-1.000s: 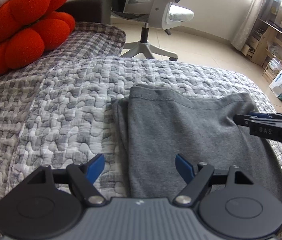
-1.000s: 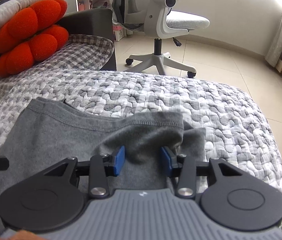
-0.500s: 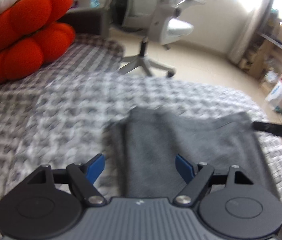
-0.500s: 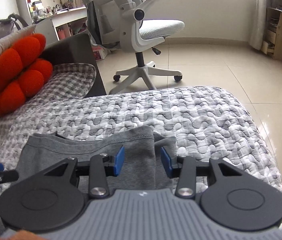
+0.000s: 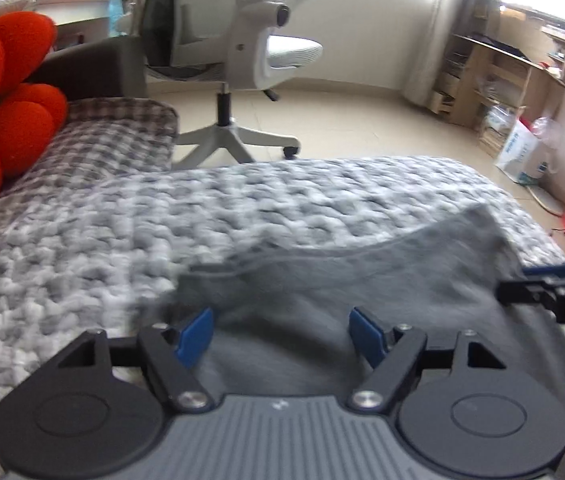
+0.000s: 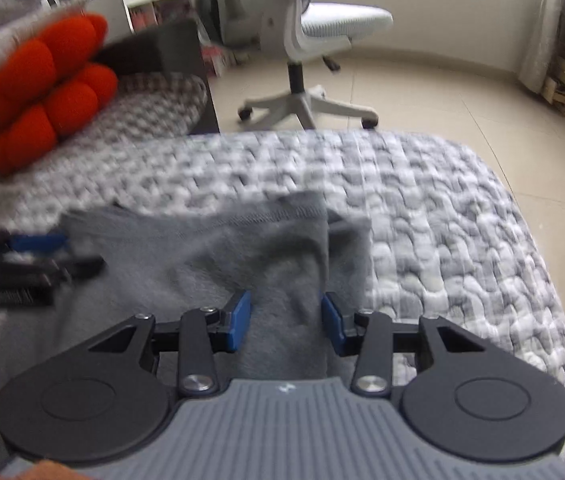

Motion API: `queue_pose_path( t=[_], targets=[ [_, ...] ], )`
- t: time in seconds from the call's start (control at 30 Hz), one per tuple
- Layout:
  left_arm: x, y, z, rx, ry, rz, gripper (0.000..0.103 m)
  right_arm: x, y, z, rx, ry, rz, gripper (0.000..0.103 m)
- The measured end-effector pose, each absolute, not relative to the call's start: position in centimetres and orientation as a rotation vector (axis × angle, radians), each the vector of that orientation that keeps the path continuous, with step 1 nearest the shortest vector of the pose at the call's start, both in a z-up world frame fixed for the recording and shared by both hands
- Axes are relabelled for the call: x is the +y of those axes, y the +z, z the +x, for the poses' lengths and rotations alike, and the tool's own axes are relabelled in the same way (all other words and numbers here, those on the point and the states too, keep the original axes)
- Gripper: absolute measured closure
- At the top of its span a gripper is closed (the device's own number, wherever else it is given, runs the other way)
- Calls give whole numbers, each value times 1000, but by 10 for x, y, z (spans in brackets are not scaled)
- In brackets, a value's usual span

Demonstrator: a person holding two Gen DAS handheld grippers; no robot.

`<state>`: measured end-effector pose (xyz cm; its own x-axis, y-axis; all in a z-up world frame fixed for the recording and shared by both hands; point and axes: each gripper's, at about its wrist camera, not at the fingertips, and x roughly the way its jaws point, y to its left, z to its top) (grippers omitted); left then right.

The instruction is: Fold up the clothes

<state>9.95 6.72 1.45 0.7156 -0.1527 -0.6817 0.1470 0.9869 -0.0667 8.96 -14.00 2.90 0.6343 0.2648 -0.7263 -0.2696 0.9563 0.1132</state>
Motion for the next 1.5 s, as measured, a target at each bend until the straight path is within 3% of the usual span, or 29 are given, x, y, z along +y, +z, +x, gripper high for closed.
queue_pose_path(
  t=[0.33, 0.63, 1.07, 1.17, 1.5],
  targets=[
    [44, 49, 63, 621, -228, 56, 28, -141, 47, 71, 754, 324, -15, 59],
    [27, 52, 26, 622, -315, 93, 27, -151, 52, 44, 746, 347, -41, 59],
    [-16, 24, -1, 715, -367, 203, 24, -164, 60, 28, 726, 392, -29, 58],
    [-11, 12, 8, 764, -340, 167, 18, -165, 61, 24, 723, 405, -27, 58],
    [5, 19, 2, 783, -225, 69, 19, -178, 63, 14, 713, 424, -1, 58]
  ],
)
